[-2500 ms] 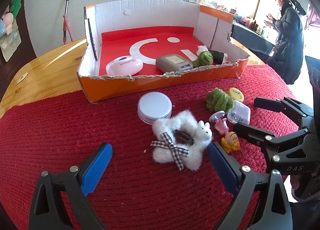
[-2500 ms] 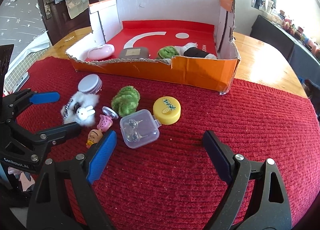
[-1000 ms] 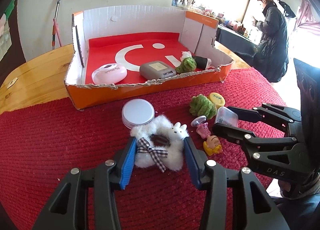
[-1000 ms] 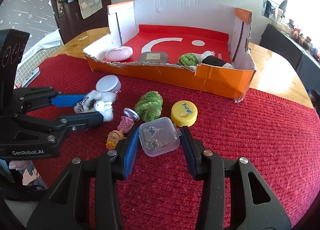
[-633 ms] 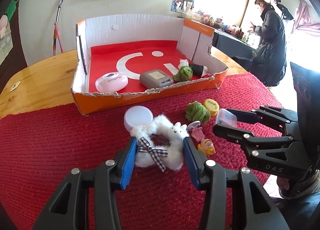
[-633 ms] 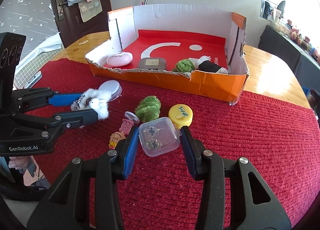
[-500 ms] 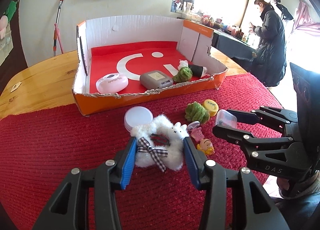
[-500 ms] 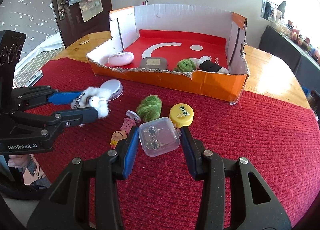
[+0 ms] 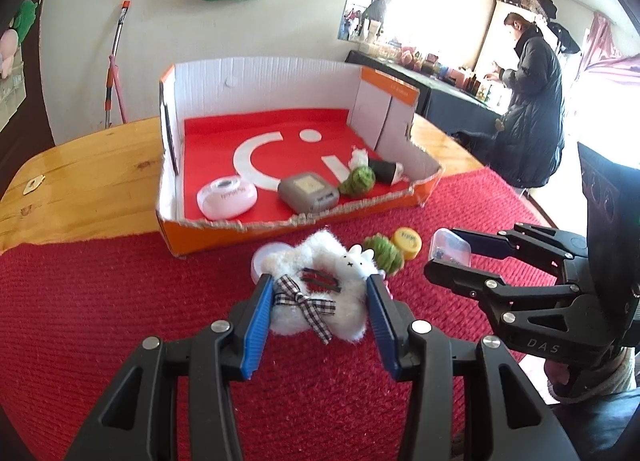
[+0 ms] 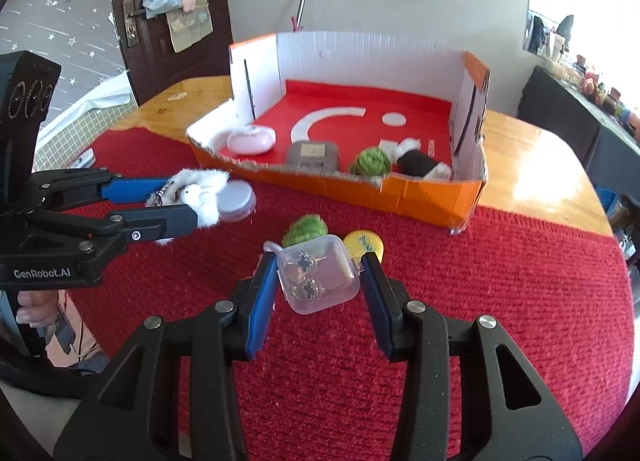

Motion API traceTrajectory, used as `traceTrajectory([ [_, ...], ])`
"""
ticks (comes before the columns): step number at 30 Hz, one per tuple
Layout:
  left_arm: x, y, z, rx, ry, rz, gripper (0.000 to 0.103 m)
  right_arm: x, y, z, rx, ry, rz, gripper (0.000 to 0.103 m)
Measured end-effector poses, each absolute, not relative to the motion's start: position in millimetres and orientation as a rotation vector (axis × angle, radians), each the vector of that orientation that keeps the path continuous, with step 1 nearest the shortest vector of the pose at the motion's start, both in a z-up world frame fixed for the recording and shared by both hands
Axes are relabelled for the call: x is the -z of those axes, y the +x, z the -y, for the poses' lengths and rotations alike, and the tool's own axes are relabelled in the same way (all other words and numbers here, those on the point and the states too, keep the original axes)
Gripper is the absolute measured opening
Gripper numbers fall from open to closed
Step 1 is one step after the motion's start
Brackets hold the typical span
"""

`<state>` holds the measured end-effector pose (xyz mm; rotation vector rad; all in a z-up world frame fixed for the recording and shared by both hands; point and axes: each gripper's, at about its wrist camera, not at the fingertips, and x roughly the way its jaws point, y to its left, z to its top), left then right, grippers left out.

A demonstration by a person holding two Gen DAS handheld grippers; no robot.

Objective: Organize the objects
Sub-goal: 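Lift and carry the wreath and clear box into the orange box with both tools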

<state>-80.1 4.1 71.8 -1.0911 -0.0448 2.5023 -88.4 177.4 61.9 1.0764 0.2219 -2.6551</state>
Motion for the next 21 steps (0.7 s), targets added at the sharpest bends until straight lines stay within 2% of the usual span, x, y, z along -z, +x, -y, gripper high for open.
traceTrajectory([
  [12,-109,-153,-18,-2.495,-1.087,0.012,0.048,-112,-151,-173,2.635,1.004,-0.325,0.041],
  [21,-85,-235,-26,-2.451,-1.254,-0.021,0.048,-93,-235,-169,2.521,1.194,-0.401,0.041],
])
